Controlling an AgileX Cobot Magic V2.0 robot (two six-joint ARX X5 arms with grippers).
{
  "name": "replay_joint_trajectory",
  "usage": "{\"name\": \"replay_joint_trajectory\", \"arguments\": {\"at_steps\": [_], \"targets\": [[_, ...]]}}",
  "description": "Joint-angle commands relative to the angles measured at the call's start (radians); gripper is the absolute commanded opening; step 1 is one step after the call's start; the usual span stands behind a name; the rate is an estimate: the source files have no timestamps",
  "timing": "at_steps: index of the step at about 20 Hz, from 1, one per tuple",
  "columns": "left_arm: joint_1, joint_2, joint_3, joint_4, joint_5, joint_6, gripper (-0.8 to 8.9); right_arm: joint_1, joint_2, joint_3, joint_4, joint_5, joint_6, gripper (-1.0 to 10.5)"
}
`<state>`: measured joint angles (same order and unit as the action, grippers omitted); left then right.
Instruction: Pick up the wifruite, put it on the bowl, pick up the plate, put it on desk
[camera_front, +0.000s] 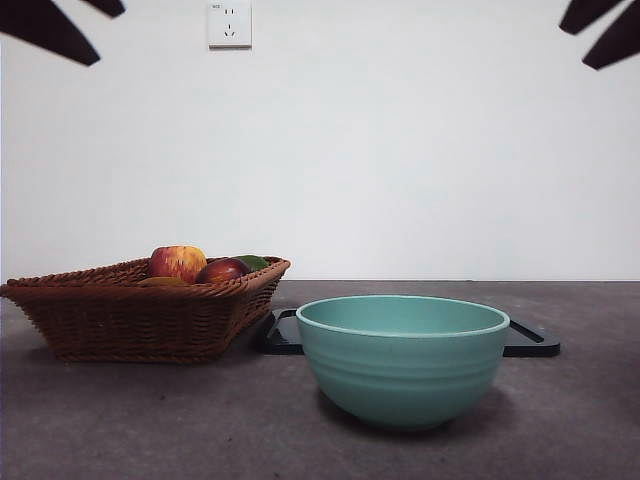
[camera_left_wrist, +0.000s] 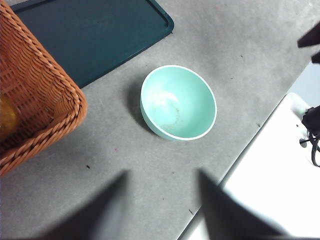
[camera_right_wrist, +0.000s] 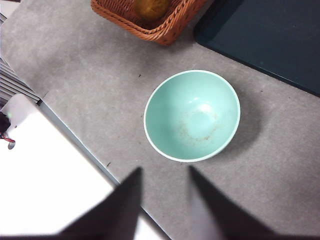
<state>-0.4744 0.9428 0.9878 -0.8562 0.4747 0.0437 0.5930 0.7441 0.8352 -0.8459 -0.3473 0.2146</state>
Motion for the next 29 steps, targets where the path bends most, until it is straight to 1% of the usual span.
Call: {"name": "replay_joint_trajectory", "arguments": {"at_steps": [1,4,20,23,24,26,29], "targets": [[-0.005,0.005,0.017,0.008,0.005,0.016,0.07,0.007,0.006,0.016,0.006,-0.003,-0.014,0.1],[-0.005,0.005,0.017,0.010,0.005,0.016,0.07,0.007,0.006,0.016,0.007,0.010,-0.016,0.1],[-0.005,0.005,0.017,0.011,0.005,0.016,0.07,0.007,0.005,0.016,0.015,0.008,-0.014,0.1],[-0.002,-0.015,0.017,0.035,0.005,0.015,0.07,0.007,0.005,0.016,0.015,0.008,-0.014,0.1],[0.001,-0.027,0.017,0.052,-0.004,0.040,0.07,0.007,0.005,0.016,0.015,0.008,-0.014,0.1],[0.039,-0.072,0.017,0.148,-0.050,0.071,0.07,0.007,0.005,0.016,0.015,0.008,-0.014,0.1],[0.152,-0.178,0.010,0.348,-0.133,0.079,0.07,0.007,0.005,0.016,0.015,0.008,-0.014,0.1]]}}
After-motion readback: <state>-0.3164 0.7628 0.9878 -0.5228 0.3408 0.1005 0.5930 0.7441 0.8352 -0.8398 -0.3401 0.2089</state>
